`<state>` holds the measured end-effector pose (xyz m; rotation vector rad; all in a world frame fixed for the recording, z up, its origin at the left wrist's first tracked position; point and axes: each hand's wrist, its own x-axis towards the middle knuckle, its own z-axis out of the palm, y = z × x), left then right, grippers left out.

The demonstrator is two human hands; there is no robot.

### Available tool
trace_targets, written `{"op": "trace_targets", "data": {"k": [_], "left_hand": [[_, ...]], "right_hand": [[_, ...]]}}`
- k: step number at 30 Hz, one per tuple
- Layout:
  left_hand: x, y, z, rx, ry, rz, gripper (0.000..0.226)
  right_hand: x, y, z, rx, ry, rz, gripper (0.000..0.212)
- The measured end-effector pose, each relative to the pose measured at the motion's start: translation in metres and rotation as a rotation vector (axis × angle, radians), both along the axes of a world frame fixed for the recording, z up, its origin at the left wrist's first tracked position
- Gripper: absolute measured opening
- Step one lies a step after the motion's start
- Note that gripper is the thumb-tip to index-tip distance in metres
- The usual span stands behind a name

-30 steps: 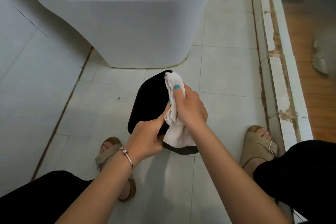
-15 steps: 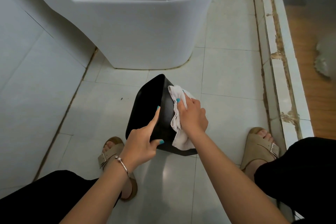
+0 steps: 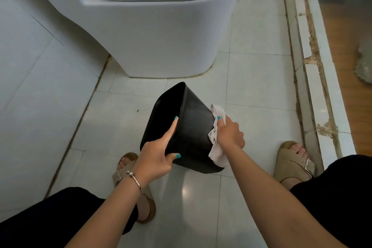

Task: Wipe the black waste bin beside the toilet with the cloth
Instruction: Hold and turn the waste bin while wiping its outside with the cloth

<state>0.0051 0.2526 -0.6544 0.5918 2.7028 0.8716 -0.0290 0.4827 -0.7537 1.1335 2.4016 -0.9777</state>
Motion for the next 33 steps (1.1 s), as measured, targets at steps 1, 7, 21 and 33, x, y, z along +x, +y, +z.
{"op": "trace_targets", "data": {"k": [1, 7, 21, 33], "left_hand": [[0.0, 0.0, 0.0, 0.002, -0.005, -0.009, 0.113], [-0.007, 0.0, 0.003, -0.094, 0.02, -0.09, 0.112], [-0.017, -0.018, 0.002, -0.247, -0.062, -0.018, 0.113], [-0.016, 0.017, 0.015, 0.065, -0.164, 0.0, 0.094]], "right_hand": [[0.001, 0.005, -0.003, -0.019, -0.006, -0.013, 0.048], [0.027, 0.019, -0.017, -0.15, 0.099, -0.059, 0.047], [0.108, -0.064, 0.027, 0.189, 0.296, 0.245, 0.049], [0.117, -0.058, 0.026, 0.196, 0.307, 0.233, 0.05]]}}
